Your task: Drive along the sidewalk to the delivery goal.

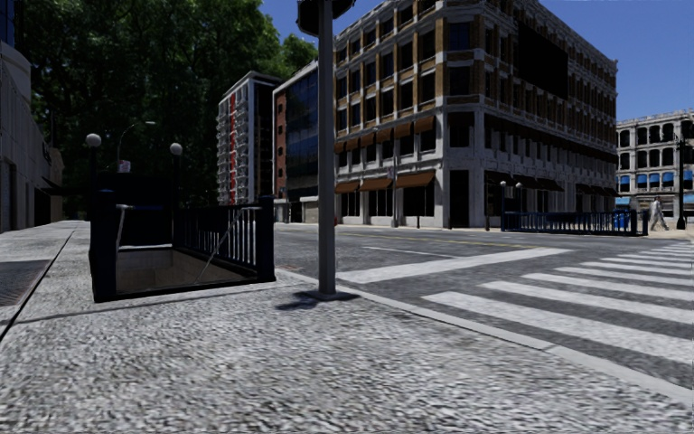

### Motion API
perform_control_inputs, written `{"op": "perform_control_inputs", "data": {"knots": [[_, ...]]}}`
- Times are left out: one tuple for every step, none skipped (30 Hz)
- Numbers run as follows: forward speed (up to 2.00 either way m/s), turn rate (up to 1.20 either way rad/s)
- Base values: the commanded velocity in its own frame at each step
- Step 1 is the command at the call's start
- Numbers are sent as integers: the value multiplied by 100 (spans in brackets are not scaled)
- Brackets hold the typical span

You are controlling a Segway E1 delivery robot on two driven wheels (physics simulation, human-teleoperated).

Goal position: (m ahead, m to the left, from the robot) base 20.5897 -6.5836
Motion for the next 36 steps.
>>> {"op": "perform_control_inputs", "data": {"knots": [[134,-80],[134,-80],[134,-80],[134,-81],[134,-81],[134,-81],[134,-81],[134,-81],[133,-81],[132,-86],[131,-87],[131,-88],[131,-88],[130,-88],[130,-88],[130,-88],[130,-88],[131,-88],[131,-84],[131,-84],[132,-82],[134,-79],[149,-78],[163,-78],[180,-78],[200,-78],[200,-78],[200,-76],[200,-73],[200,-71],[200,-67],[200,-64],[200,-62],[200,-57],[200,-57],[200,-38]]}}
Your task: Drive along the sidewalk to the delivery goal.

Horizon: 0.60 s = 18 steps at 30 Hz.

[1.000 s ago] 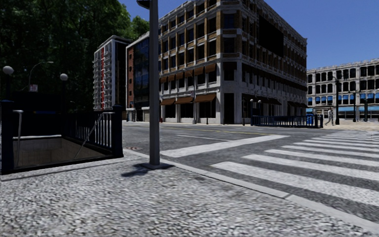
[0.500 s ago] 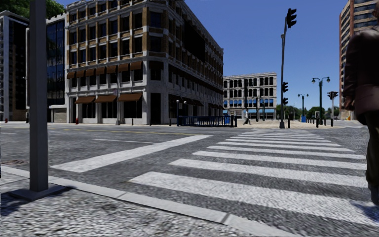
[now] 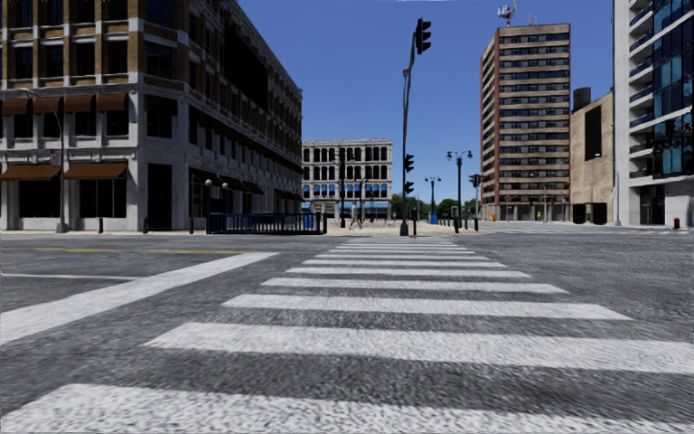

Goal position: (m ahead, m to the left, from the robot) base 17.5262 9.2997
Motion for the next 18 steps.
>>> {"op": "perform_control_inputs", "data": {"knots": [[200,-11],[200,0],[200,0],[200,0],[200,0],[200,0],[200,0],[200,0],[200,0],[200,0],[200,0],[200,0],[200,0],[200,0],[200,0],[200,0],[200,0],[200,0]]}}
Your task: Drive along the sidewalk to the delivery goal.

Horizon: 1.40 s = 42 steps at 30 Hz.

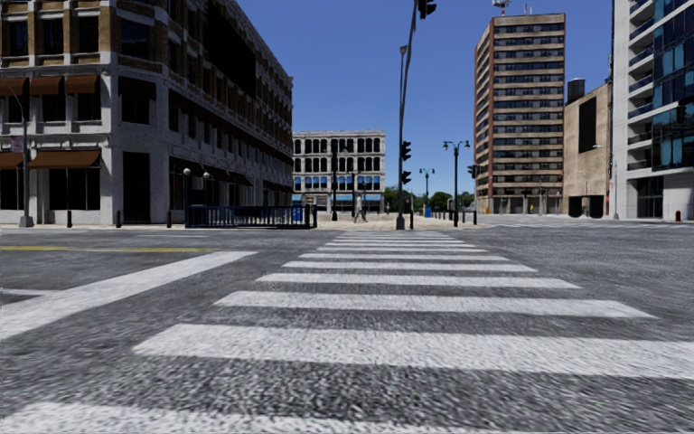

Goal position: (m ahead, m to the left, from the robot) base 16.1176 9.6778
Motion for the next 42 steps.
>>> {"op": "perform_control_inputs", "data": {"knots": [[200,0],[200,0],[200,0],[200,0],[200,0],[200,0],[200,0],[200,0],[200,0],[200,0],[200,0],[200,0],[200,-4],[200,-11],[200,-11],[200,-14],[200,-15],[200,-20],[200,-28],[200,-33],[200,-34],[200,-34],[200,-34],[200,-34],[200,-34],[200,-34],[200,-34],[200,-34],[200,-34],[200,-34],[200,-34],[200,-16],[200,0],[200,0],[200,0],[200,0],[200,0],[200,0],[200,0],[200,0],[200,0],[200,0]]}}
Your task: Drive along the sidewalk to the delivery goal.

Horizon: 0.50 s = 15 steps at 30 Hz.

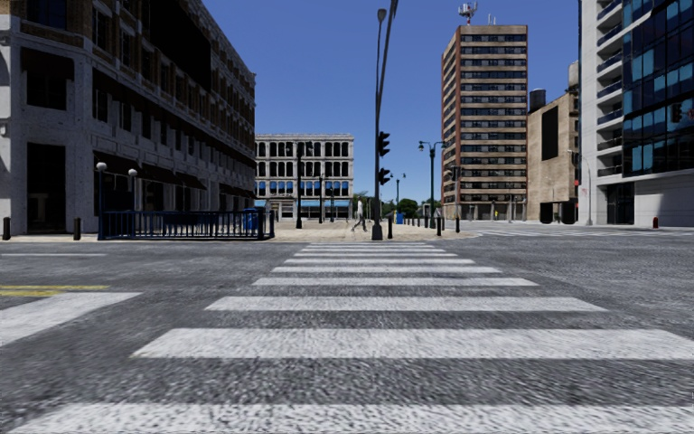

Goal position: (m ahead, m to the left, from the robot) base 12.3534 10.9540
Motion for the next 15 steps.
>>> {"op": "perform_control_inputs", "data": {"knots": [[200,0],[200,0],[200,0],[200,0],[200,0],[200,0],[200,0],[200,0],[200,0],[200,0],[200,0],[200,0],[200,0],[200,0],[200,0]]}}
